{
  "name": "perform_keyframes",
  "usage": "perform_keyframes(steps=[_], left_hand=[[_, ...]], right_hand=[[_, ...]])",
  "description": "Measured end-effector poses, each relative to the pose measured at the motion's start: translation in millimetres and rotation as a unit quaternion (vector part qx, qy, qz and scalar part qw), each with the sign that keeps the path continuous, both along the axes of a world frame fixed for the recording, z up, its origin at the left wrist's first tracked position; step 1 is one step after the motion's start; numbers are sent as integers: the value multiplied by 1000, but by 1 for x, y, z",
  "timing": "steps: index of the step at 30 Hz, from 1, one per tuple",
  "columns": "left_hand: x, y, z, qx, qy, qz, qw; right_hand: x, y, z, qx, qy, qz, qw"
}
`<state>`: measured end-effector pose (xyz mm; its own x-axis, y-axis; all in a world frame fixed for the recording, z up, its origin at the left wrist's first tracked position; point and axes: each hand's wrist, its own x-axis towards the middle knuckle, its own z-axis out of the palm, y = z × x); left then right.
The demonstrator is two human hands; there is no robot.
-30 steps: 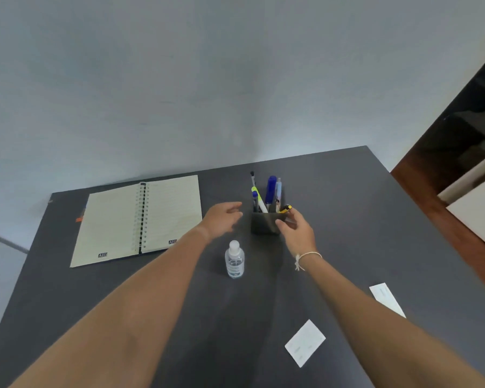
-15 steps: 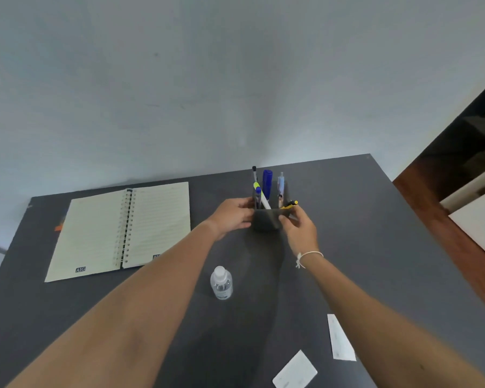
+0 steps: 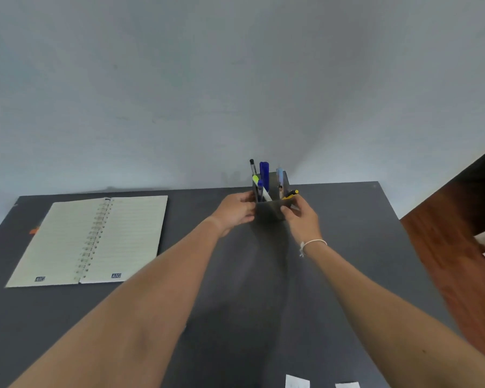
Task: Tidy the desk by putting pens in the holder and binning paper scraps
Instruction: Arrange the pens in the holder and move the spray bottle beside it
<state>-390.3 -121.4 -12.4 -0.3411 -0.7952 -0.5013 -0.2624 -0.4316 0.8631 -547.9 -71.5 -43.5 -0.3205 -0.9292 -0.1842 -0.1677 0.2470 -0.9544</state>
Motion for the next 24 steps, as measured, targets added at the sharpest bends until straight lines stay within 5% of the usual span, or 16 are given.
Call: perform_keyframes(steps=[24], left_hand=[[-23, -38, -9, -12, -9, 66, 998]], right_hand=[[-12, -45, -23, -18, 24, 2, 1000]])
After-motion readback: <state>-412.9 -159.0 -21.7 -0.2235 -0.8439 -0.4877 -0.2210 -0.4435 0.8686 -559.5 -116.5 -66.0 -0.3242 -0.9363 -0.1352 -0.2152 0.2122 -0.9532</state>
